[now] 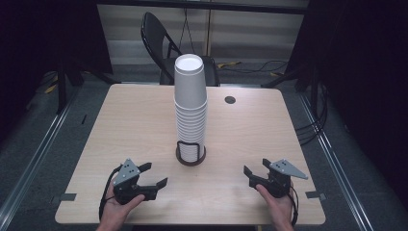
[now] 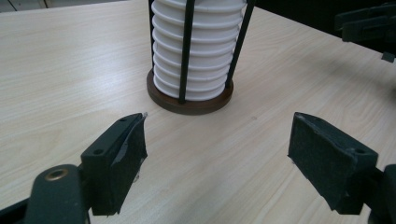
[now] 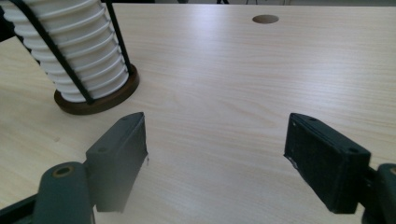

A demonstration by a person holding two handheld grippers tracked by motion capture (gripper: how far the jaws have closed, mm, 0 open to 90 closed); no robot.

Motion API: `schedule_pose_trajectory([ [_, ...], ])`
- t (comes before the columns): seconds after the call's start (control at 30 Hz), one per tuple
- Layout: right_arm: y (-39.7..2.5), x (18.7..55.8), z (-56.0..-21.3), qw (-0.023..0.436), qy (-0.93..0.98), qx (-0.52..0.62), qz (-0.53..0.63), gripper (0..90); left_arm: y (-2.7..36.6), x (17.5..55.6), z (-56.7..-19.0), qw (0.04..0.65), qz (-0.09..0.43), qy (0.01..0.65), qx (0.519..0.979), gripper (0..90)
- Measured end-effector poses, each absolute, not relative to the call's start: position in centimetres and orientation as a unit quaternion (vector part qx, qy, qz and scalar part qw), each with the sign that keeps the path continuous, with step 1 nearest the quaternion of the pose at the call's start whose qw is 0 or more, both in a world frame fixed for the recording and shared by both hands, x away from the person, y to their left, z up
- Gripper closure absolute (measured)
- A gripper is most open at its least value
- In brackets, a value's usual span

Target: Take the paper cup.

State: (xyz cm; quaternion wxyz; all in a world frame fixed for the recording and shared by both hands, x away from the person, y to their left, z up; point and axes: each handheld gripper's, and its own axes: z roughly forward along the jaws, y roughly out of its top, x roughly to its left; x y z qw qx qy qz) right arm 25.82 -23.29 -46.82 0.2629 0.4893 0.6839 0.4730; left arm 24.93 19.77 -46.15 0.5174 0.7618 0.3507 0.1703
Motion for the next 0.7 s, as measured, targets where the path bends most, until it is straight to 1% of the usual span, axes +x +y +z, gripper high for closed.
schedule_pose_trajectory([
  [0.13,-23.2,25.7,-46.7,0.252,0.691,0.485,0.472,22.1,19.7,24.9,-46.0,0.519,0.172,0.348,0.762,18.9],
  [0.37,-23.4,25.7,-46.7,0.244,0.696,0.483,0.472,21.4,19.3,25.0,-45.2,0.528,0.17,0.341,0.759,17.6],
  [0.43,-23.3,25.7,-46.7,0.243,0.697,0.48,0.473,21.8,19.1,25.0,-44.8,0.533,0.173,0.334,0.758,17.5],
  [0.5,-23.3,25.6,-46.6,0.243,0.698,0.478,0.475,21.9,19.1,25.0,-44.6,0.534,0.172,0.331,0.759,15.3],
  [0.7,-23.2,25.5,-46.5,0.242,0.698,0.475,0.479,21.8,18.9,24.7,-43.5,0.543,0.166,0.327,0.755,15.7],
])
